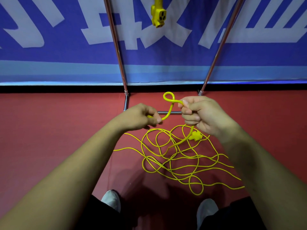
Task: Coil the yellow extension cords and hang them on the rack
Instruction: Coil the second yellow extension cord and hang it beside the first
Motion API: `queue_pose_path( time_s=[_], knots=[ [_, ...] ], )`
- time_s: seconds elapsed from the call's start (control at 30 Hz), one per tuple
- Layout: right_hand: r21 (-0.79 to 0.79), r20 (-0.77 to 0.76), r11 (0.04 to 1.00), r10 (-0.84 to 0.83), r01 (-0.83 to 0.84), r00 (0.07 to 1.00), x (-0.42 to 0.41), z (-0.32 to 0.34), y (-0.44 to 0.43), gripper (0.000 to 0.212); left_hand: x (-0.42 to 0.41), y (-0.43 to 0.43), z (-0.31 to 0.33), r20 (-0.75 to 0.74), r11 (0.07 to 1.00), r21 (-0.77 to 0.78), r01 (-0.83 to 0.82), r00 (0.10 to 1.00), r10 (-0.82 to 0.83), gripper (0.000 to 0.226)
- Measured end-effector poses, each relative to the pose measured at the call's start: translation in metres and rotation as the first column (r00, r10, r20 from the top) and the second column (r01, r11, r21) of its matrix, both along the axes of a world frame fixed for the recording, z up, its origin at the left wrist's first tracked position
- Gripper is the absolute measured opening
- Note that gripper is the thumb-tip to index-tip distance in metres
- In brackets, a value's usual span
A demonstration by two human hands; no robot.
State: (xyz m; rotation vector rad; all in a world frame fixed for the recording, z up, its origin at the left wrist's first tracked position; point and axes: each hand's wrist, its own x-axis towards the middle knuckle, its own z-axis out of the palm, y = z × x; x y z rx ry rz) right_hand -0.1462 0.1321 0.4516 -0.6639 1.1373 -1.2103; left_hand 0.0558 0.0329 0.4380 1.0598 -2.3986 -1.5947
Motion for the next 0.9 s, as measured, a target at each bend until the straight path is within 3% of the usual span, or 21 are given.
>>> queue_pose_path(
  time_s=[0.07, 0.1, 0.17, 0.23, 0.3, 0.33, 0.47, 0.53, 0.6, 0.67, 0.77, 0.9],
  knots=[
    [0.076, 0.052, 0.996, 0.038, -0.042, 0.998, -0.014, 0.005, 0.001, 0.023, 0.005, -0.009, -0.006, 0.050, 0.961, -0.257, -0.099, 0.992, 0.116, 0.010],
    [0.120, 0.074, 0.990, 0.062, -0.071, 0.995, -0.020, 0.006, 0.003, 0.022, 0.008, -0.013, -0.007, 0.024, 0.930, -0.310, -0.198, 0.976, 0.216, 0.009],
    [0.175, -0.003, 0.980, 0.100, -0.098, 0.995, -0.029, 0.006, 0.008, 0.020, 0.011, -0.018, -0.005, -0.078, 0.890, -0.214, -0.402, 0.915, 0.395, 0.009],
    [0.147, -0.353, 0.984, 0.148, -0.102, 0.924, -0.029, 0.001, 0.013, 0.018, 0.011, -0.017, -0.001, -0.150, 0.879, -0.005, -0.477, 0.869, 0.471, 0.010],
    [0.039, -0.671, 0.991, 0.124, -0.132, 0.731, -0.019, -0.003, 0.016, 0.015, 0.010, -0.013, 0.001, -0.179, 0.903, 0.072, -0.424, 0.885, 0.430, 0.009],
    [-0.024, -0.731, 0.991, 0.072, -0.131, 0.678, -0.014, -0.005, 0.016, 0.014, 0.009, -0.010, 0.001, -0.193, 0.922, 0.085, -0.377, 0.902, 0.387, 0.014],
    [-0.191, -0.647, 0.977, -0.057, -0.090, 0.760, -0.003, -0.006, 0.018, 0.013, 0.011, -0.001, 0.008, -0.241, 0.977, 0.147, -0.155, 0.952, 0.188, 0.034],
    [-0.223, -0.560, 0.969, -0.035, -0.109, 0.828, 0.005, -0.004, 0.019, 0.006, 0.013, 0.003, 0.009, -0.248, 0.985, 0.153, -0.079, 0.962, 0.116, 0.032],
    [-0.237, -0.546, 0.967, -0.049, -0.099, 0.836, 0.007, -0.002, 0.019, 0.006, 0.017, 0.004, 0.010, -0.256, 0.982, 0.185, -0.026, 0.964, 0.074, 0.028],
    [-0.247, -0.664, 0.968, -0.130, -0.052, 0.736, -0.001, -0.001, 0.018, 0.014, 0.020, 0.005, 0.013, -0.257, 0.967, 0.252, 0.025, 0.966, 0.042, 0.031],
    [-0.266, -0.836, 0.964, -0.220, -0.021, 0.503, -0.013, -0.005, 0.014, 0.012, 0.018, 0.015, 0.016, -0.193, 0.941, 0.318, 0.116, 0.980, -0.056, 0.040],
    [-0.276, -0.810, 0.961, -0.237, 0.008, 0.537, -0.007, -0.008, 0.008, 0.007, 0.017, 0.026, 0.006, -0.014, 0.951, 0.293, 0.096, 0.995, -0.096, 0.023]
  ],
)
